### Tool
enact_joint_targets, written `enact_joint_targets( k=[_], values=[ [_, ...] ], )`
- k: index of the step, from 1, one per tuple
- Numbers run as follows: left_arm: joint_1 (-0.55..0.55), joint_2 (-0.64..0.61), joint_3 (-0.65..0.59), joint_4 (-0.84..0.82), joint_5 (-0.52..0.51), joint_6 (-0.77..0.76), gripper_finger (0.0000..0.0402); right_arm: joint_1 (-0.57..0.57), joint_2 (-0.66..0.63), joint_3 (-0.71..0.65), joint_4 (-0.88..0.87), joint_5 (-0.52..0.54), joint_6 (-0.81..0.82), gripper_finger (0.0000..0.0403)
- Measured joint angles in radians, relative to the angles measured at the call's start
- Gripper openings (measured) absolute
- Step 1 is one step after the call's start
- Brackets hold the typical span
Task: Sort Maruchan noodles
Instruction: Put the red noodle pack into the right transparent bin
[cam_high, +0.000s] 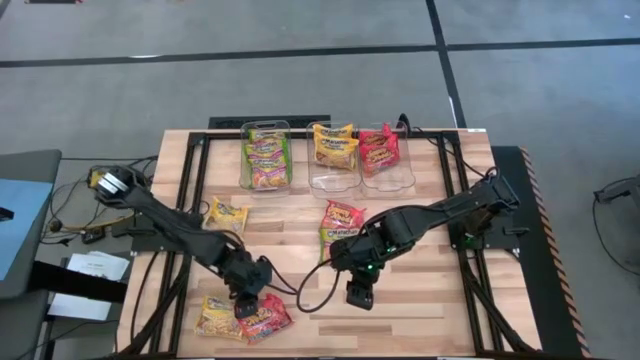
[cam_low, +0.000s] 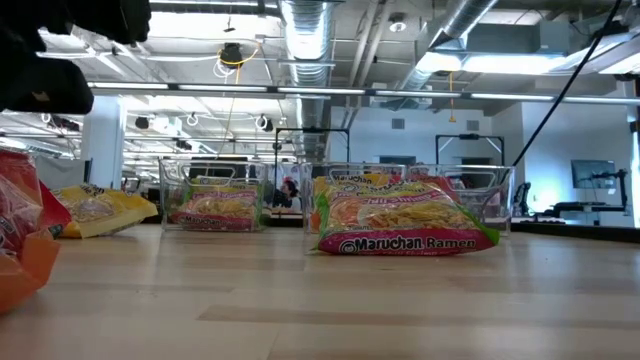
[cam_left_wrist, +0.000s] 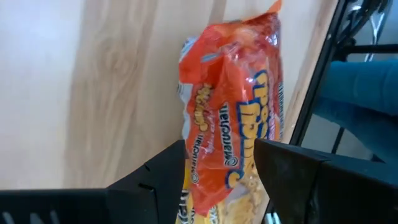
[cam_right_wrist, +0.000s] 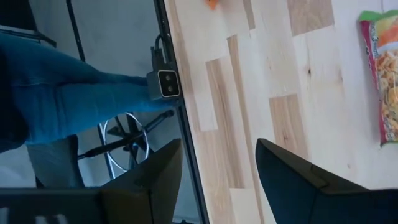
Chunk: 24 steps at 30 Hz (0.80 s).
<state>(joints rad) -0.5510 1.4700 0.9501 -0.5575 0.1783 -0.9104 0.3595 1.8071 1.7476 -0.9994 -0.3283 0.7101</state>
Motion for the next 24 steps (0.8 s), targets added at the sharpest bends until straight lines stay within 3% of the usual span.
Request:
enact_joint_targets(
  k=[12,24],
  values=[
    [-0.005,0.102,0.0,0.1,0.071,-0.021,0.0178,0.033,0.0,0.0,0.006,0.021,0.032,0.0227],
    [-0.018,0.122,-0.005,0.133,0.045,-0.042,0.0178,0.066,0.0,0.0,0.013,0.025,0.053,0.0227]
  ],
)
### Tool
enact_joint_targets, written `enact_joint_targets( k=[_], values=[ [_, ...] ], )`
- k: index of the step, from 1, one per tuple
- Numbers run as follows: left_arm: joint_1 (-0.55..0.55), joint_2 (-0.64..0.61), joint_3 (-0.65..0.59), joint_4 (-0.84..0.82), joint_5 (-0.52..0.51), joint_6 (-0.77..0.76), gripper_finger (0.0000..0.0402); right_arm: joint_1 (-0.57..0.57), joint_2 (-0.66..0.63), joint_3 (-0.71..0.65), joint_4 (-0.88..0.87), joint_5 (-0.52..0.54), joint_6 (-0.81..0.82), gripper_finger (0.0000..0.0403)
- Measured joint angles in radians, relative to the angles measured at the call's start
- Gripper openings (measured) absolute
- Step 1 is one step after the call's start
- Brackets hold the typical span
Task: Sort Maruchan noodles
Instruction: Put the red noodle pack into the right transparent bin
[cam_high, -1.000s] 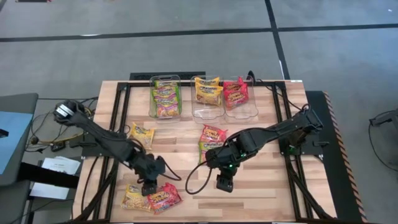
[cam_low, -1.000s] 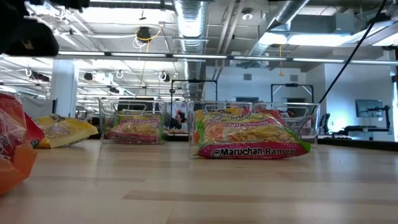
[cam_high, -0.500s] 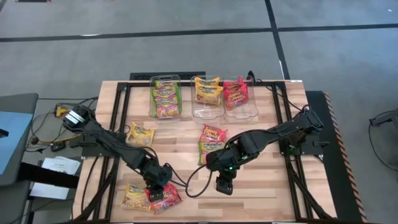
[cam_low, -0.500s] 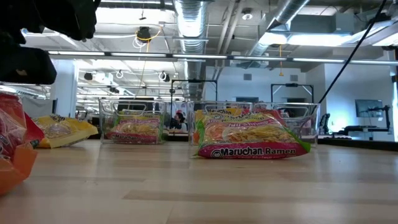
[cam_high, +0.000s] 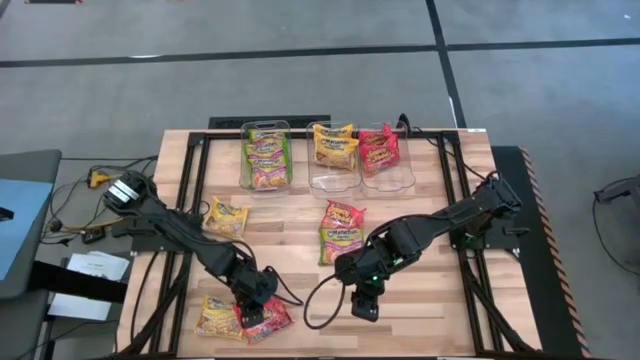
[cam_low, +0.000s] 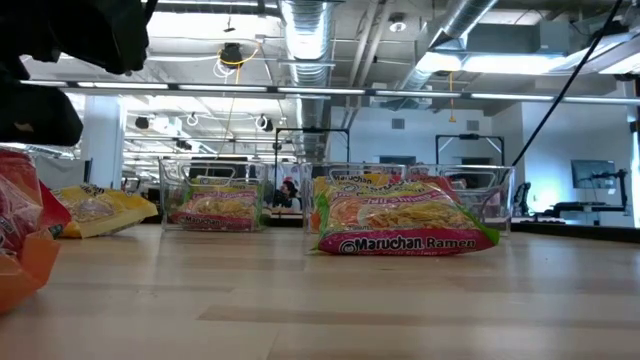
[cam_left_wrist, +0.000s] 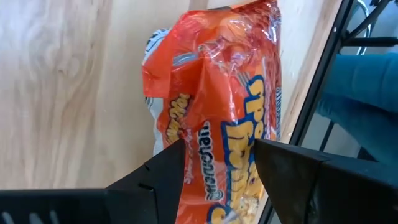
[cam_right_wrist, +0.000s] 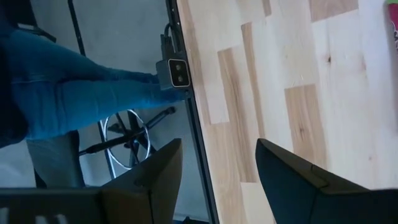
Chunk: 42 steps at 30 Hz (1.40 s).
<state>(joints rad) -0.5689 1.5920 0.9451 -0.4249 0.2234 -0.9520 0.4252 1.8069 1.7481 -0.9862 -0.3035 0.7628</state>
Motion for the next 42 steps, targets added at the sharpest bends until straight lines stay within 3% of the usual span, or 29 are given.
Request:
enact_joint_targets(
  k=[14,18,27,33,42],
  values=[
    [-0.012,0.089,0.0,0.088,0.052,0.005,0.0174,0.005,-0.001,0.0,0.005,0.054,0.0,0.0227],
    [-0.015,0.095,0.0,0.094,0.051,0.001,0.0142,0.005,-0.001,0.0,0.003,0.081,0.033,0.0227],
    [-0.008,0.097,0.0,0.159,0.03,0.015,0.0014,0.004,-0.001,0.0,0.001,0.101,0.161,0.0227],
    [0.029,0.097,0.0,0.189,0.018,0.068,0.0001,0.006,-0.001,0.0,0.001,0.104,0.231,0.0226],
    [0.1,0.091,0.059,0.153,0.034,0.22,0.0,-0.01,-0.001,0.0,-0.059,0.189,0.138,0.021]
  ],
)
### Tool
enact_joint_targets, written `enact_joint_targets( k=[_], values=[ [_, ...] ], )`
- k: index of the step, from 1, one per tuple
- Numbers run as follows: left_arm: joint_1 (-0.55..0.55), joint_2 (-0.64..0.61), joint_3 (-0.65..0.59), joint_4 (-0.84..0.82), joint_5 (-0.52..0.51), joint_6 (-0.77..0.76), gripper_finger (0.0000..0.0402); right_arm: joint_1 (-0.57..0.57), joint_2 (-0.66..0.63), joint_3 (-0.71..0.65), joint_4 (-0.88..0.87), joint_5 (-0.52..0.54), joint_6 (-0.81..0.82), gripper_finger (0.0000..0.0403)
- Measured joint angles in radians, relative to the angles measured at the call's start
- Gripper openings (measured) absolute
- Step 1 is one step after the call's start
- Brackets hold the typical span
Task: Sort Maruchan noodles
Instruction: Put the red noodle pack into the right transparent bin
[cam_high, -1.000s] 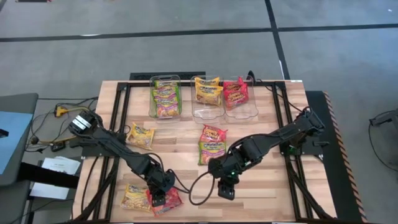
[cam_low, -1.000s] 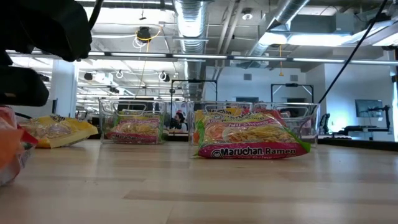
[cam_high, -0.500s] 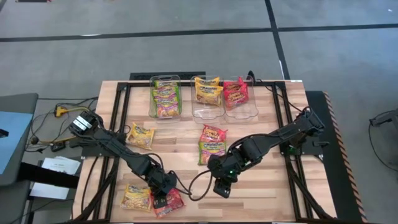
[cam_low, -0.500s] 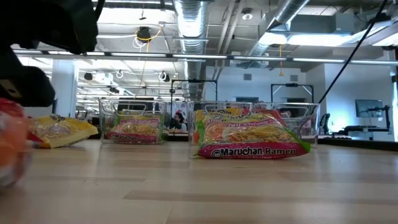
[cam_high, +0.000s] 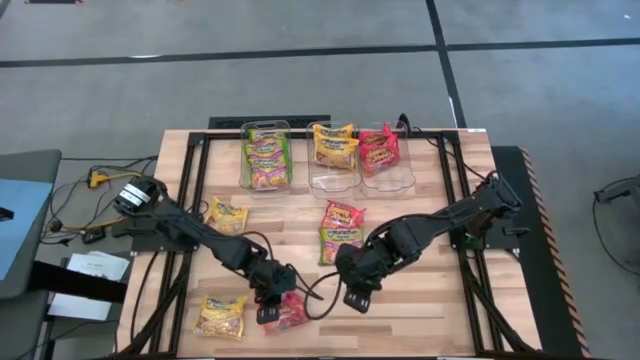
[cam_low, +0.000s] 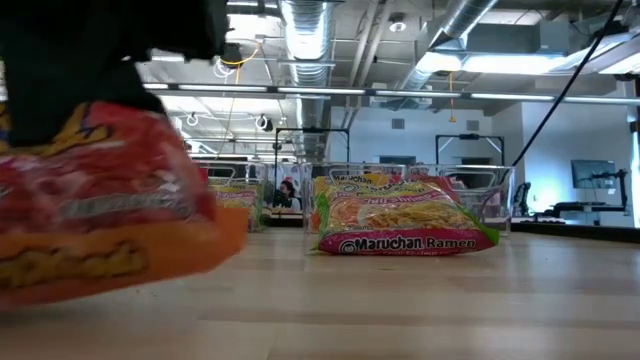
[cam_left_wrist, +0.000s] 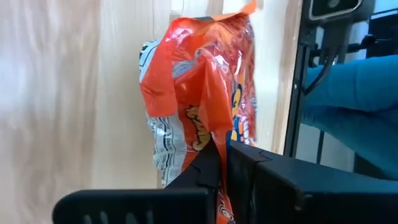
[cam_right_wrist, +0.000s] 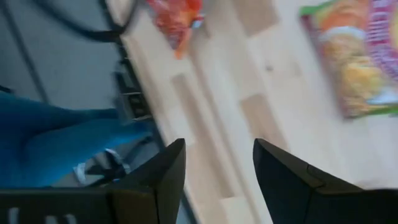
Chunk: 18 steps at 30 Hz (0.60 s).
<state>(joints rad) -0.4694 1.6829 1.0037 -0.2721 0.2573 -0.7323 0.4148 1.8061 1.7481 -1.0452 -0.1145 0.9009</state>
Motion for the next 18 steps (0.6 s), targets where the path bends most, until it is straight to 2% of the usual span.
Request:
enact_joint_targets(
  k=[6,18],
  values=[
    [0.044,-0.001,0.08,-0.109,-0.004,0.117,0.0,-0.043,-0.008,-0.001,-0.108,0.072,-0.091,0.0193],
    [0.153,-0.001,0.166,-0.23,-0.014,0.309,0.0,-0.181,-0.08,-0.001,-0.223,0.126,-0.285,0.0172]
  ],
)
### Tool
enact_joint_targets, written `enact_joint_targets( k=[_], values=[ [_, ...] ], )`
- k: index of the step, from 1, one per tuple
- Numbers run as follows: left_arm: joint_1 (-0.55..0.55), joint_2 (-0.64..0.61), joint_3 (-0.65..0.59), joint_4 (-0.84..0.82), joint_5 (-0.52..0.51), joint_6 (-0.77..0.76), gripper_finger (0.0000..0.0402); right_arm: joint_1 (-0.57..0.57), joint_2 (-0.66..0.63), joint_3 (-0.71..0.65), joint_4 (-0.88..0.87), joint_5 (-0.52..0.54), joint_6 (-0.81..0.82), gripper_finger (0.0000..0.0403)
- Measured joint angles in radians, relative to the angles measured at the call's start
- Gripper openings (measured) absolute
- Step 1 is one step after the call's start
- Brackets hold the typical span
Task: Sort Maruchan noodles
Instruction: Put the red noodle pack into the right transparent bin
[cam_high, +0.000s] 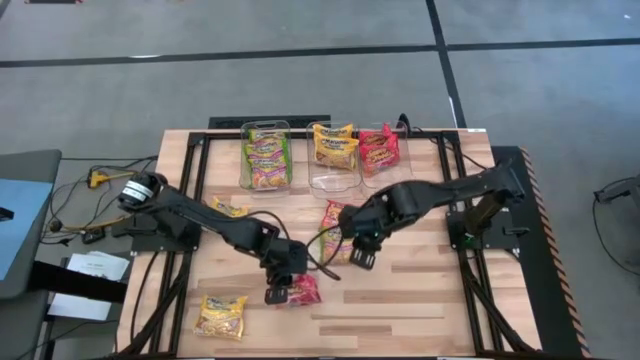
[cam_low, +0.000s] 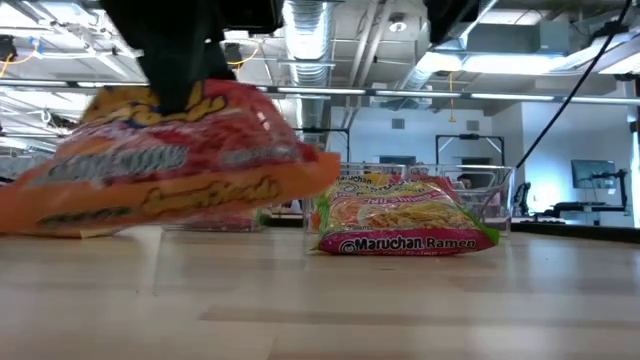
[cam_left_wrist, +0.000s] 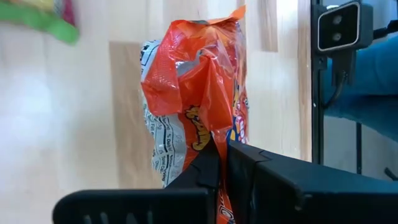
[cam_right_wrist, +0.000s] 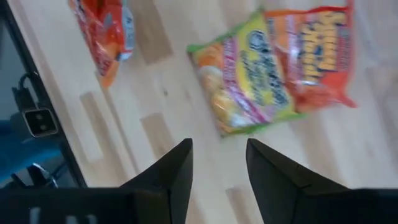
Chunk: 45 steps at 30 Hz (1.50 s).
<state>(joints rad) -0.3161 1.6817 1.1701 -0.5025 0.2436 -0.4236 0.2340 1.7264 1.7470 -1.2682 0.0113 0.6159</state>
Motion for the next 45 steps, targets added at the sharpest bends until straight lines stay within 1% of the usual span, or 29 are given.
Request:
enact_joint_targets(
  k=[8,16,23,26,30,35,38,42,45],
  values=[
    [0.08,0.0,0.087,-0.071,-0.006,0.112,0.0,-0.124,-0.095,0.001,-0.049,0.0,-0.125,0.0171],
    [0.168,-0.001,0.18,-0.108,-0.018,0.195,0.0,-0.28,-0.16,0.001,-0.097,-0.011,-0.314,0.0171],
    [0.237,-0.001,0.271,-0.117,-0.023,0.234,0.0,-0.448,-0.207,0.002,-0.117,-0.083,-0.461,0.0171],
    [0.257,-0.001,0.309,-0.135,-0.025,0.251,0.0,-0.521,-0.225,-0.006,-0.119,-0.136,-0.517,0.0171],
    [0.274,-0.001,0.35,-0.163,-0.06,0.269,0.0,-0.596,-0.244,-0.05,-0.093,-0.259,-0.597,0.0171],
    [0.292,-0.001,0.378,-0.175,-0.076,0.281,0.0,-0.656,-0.291,-0.198,0.055,-0.508,-0.648,0.0166],
    [0.303,-0.001,0.38,-0.175,-0.091,0.282,0.0,-0.664,-0.31,-0.288,0.155,-0.609,-0.649,0.0158],
    [0.319,-0.001,0.38,-0.175,-0.101,0.282,0.0,-0.655,-0.312,-0.371,0.242,-0.671,-0.65,0.0148],
    [0.33,-0.001,0.38,-0.175,-0.104,0.282,0.0,-0.628,-0.301,-0.417,0.314,-0.688,-0.644,0.0144]
  ],
)
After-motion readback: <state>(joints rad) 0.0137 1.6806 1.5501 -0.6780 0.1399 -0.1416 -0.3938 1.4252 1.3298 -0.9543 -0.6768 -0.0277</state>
